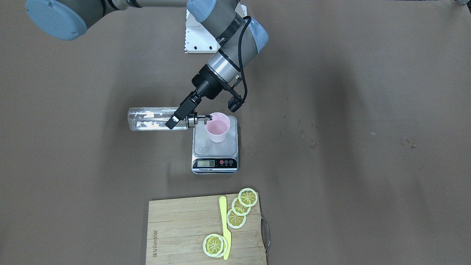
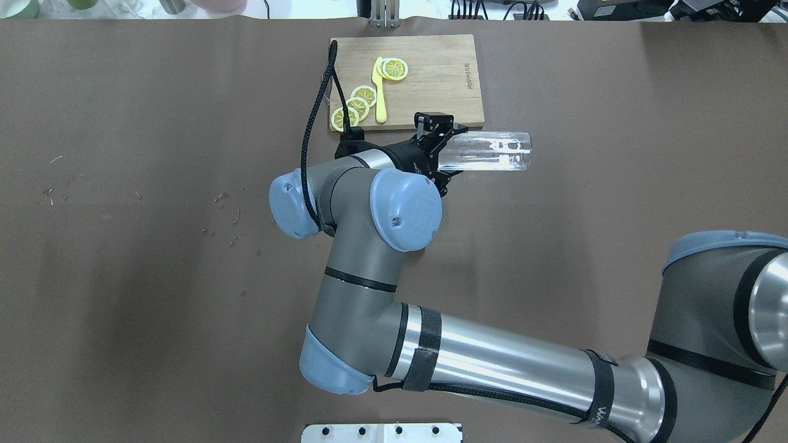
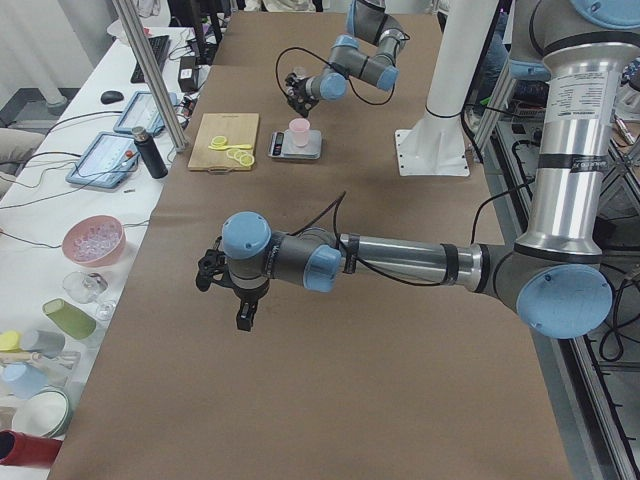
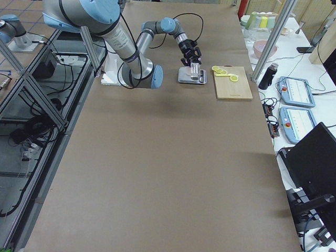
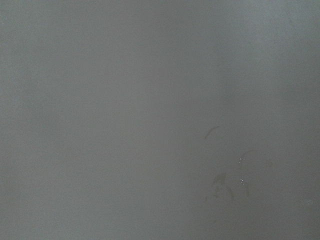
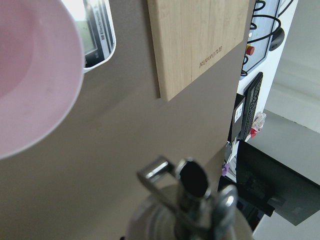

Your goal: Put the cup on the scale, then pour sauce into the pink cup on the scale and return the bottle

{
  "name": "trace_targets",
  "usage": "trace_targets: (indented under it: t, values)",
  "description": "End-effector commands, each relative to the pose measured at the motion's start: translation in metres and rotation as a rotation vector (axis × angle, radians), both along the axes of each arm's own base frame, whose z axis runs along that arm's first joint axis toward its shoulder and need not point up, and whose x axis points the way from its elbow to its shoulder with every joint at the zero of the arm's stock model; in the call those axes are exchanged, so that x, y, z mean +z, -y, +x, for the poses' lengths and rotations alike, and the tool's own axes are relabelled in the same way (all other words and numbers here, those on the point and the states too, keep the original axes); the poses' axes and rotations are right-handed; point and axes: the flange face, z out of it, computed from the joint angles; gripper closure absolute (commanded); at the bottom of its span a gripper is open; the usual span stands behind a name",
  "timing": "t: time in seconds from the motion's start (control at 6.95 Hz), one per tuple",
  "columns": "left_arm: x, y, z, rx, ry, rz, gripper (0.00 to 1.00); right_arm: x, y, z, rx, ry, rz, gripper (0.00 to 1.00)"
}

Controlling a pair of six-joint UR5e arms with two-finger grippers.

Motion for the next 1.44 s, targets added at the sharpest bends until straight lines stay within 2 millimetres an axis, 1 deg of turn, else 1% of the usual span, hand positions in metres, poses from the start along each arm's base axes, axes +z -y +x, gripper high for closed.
trace_targets:
  t: [0.0,0.14,0.29,0.58,0.86,1.01,1.29]
  values:
    - [0.003,0.0,0.0,0.0,-0.003,-0.008,0.03,0.004,0.004,0.001,-0.024,-0.042,0.037,1.0]
    - [0.009,-0.001,0.0,0.001,-0.013,-0.022,0.03,0.005,0.005,0.002,-0.027,-0.054,0.049,1.0]
    - [0.009,-0.001,0.0,0.001,-0.014,-0.022,0.03,0.011,0.006,0.002,-0.027,-0.071,0.065,1.0]
    - [0.012,0.0,0.0,-0.004,-0.015,-0.034,0.03,0.014,0.001,-0.002,-0.038,-0.092,0.094,1.0]
    - [0.006,0.004,0.001,-0.019,-0.025,-0.043,0.03,0.011,-0.006,-0.007,-0.05,-0.098,0.117,1.0]
    - [0.007,0.005,0.001,-0.023,-0.024,-0.048,0.03,0.012,-0.006,-0.008,-0.051,-0.103,0.125,1.0]
    - [0.006,0.006,0.001,-0.027,-0.026,-0.052,0.03,0.019,-0.008,-0.007,-0.053,-0.113,0.134,1.0]
